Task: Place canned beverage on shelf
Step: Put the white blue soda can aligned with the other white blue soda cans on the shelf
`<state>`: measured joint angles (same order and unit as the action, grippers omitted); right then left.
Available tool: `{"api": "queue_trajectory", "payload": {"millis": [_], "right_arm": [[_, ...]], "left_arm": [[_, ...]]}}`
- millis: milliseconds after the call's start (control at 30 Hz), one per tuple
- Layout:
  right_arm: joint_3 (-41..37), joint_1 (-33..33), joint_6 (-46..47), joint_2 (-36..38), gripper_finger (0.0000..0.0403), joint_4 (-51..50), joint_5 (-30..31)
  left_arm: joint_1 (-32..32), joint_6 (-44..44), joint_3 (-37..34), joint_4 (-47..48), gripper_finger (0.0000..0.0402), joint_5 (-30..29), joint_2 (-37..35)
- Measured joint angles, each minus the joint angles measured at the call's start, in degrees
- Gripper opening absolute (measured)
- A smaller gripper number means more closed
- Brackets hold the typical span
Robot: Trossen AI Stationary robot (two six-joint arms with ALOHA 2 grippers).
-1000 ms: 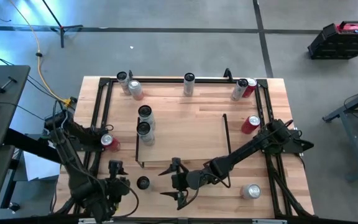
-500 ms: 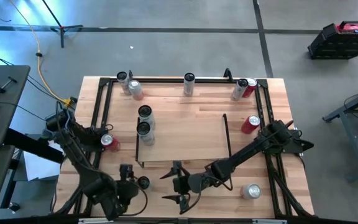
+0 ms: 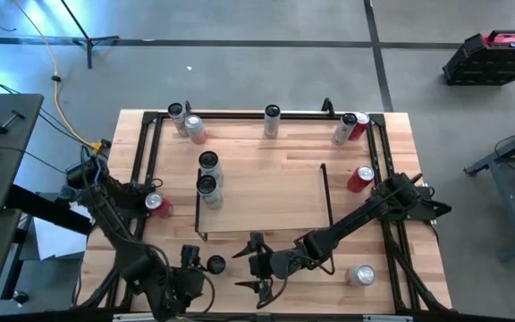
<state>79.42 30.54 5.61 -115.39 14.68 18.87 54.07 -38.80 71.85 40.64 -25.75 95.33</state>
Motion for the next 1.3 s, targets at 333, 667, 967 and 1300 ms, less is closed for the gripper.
{"api": "queue_trajectory", "payload": {"millis": [333, 667, 967, 1300], "right_arm": [[0.0, 0.16, 6.55, 0.0, 0.0323, -7.66, 1.34], [0.02, 1.85, 6.25, -1.33, 0.0323, -2.07, 13.07], [0.02, 2.53, 3.55, -5.75, 0.0323, 7.87, 14.46], [0.02, 0.94, 0.11, -5.75, 0.0323, 8.77, 15.24]], "left_arm": [[-1.62, 6.45, 0.04, -7.23, 0.0291, 2.82, 0.0], [1.47, 4.0, 6.07, 6.47, 0.0291, -0.6, -3.03], [1.9, -2.98, 4.86, 11.88, 0.0291, -6.26, -3.72], [1.39, -4.2, 2.01, 8.18, 0.0291, -6.45, -3.34]]}}
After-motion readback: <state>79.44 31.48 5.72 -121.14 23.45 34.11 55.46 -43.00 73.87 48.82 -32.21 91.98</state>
